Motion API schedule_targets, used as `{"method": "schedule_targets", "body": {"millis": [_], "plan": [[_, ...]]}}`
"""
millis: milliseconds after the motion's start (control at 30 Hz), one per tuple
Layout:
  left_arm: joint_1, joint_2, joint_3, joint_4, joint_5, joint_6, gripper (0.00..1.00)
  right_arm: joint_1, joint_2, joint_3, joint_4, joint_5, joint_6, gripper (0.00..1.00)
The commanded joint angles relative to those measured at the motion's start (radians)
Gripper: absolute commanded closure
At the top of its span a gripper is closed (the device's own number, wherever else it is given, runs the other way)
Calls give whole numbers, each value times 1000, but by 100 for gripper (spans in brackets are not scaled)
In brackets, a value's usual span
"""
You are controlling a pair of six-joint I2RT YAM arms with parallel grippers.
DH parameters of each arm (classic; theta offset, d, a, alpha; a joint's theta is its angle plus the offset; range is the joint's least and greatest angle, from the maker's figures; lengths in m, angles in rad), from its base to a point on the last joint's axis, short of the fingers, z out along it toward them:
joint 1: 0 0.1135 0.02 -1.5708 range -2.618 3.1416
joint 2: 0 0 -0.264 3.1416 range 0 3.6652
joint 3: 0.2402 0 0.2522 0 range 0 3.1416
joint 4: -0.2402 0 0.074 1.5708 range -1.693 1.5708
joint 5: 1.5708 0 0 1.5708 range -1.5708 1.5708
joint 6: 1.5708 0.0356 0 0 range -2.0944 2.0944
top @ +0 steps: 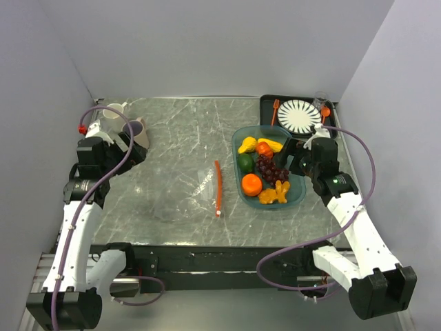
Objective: Place the food in the zip-top bag and seal the zipper
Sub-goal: Pick up the zipper food storage bag at the center of the board.
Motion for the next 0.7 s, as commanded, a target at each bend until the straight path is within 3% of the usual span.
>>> {"method": "schedule_targets", "body": {"millis": [0, 100, 233, 300, 433, 667], "plan": [[1, -26, 10, 77, -5, -8, 1, -2, -19, 13, 38, -3, 43, 0], [1, 20, 25, 103, 175, 24, 1, -5, 41, 45, 10, -81, 62, 0], [-9, 69, 27, 147, 279, 14, 1, -5, 88, 73, -14, -130, 51, 0], [-59, 75, 35, 139, 234, 21, 1, -5, 81, 71, -14, -124, 39, 0], [-305, 95, 88, 64, -74, 46, 1, -5, 70, 82, -37, -89, 21, 0], [-537, 210, 119, -30, -280, -11, 1, -5, 50, 114, -88, -51, 5, 0]]}}
